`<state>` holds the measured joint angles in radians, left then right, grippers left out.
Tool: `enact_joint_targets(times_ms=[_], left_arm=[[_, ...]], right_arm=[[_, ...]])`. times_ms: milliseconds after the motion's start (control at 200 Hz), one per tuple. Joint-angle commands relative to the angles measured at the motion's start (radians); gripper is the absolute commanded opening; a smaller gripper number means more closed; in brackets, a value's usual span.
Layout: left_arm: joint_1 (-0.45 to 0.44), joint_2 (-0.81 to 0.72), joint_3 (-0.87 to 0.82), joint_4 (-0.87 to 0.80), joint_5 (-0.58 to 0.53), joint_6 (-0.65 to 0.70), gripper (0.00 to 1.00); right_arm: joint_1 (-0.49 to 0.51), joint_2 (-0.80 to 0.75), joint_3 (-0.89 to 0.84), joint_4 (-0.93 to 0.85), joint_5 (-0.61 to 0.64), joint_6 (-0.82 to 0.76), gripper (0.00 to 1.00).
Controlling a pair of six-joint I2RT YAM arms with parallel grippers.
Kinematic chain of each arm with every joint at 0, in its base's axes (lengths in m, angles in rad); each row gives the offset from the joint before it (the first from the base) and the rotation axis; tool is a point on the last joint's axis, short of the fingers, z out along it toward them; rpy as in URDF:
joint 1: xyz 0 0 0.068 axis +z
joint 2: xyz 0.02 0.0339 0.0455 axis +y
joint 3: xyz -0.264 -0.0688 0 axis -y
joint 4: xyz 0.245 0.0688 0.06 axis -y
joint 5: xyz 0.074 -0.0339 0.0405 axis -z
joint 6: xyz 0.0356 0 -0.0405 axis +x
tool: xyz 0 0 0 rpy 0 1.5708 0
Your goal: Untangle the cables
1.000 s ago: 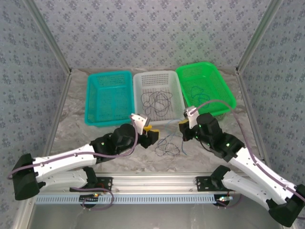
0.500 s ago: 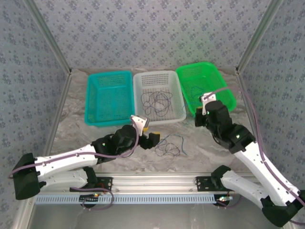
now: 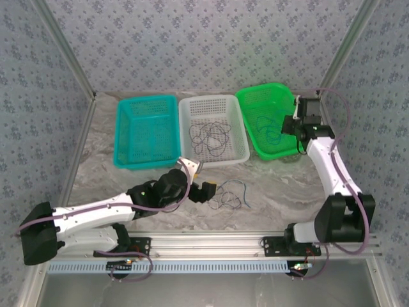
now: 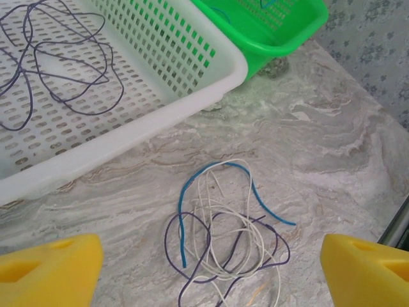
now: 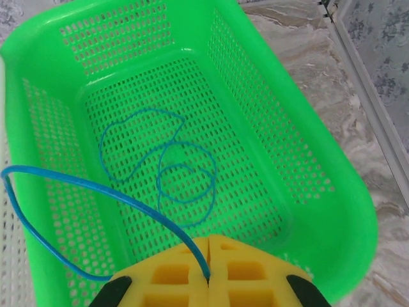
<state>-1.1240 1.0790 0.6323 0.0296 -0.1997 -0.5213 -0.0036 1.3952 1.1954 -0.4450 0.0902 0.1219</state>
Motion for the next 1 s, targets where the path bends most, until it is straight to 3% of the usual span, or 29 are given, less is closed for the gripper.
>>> enact_joint_targets(times_ms=[0,255,575,700,775,854,994], left_arm=[[0.002,-0.018,-0.003,0.001,-0.022,0.008,0.89],[0.001,-0.002,0.01,-0.016,-0.034,0.011,0.9],[0.002,-0.009,0.003,-0.021,-0.049,0.007,0.91],[0.001,-0.005,0.003,-0.019,-0.046,0.007,0.91],[0.001,-0.004,0.001,-0.021,-0.046,0.004,0.91],[0.002,-0.006,-0.003,-0.022,-0.046,0.0,0.91],[0.001,-0.004,-0.01,-0.014,-0.047,-0.005,0.91]], right_arm=[[-0.029,0.073,0.083,0.041,-0.073,0.001,0.0],[-0.047,0.342,0.25,-0.072,-0.119,-0.001,0.0],[-0.054,0.377,0.263,-0.069,-0.144,0.004,0.0],[-0.062,0.411,0.299,-0.115,-0.14,0.004,0.43],[-0.063,0.392,0.281,-0.099,-0.159,0.006,0.6],[-0.059,0.336,0.235,-0.055,-0.19,0.02,0.7],[-0.039,0.226,0.16,-0.007,-0.195,0.03,0.73]])
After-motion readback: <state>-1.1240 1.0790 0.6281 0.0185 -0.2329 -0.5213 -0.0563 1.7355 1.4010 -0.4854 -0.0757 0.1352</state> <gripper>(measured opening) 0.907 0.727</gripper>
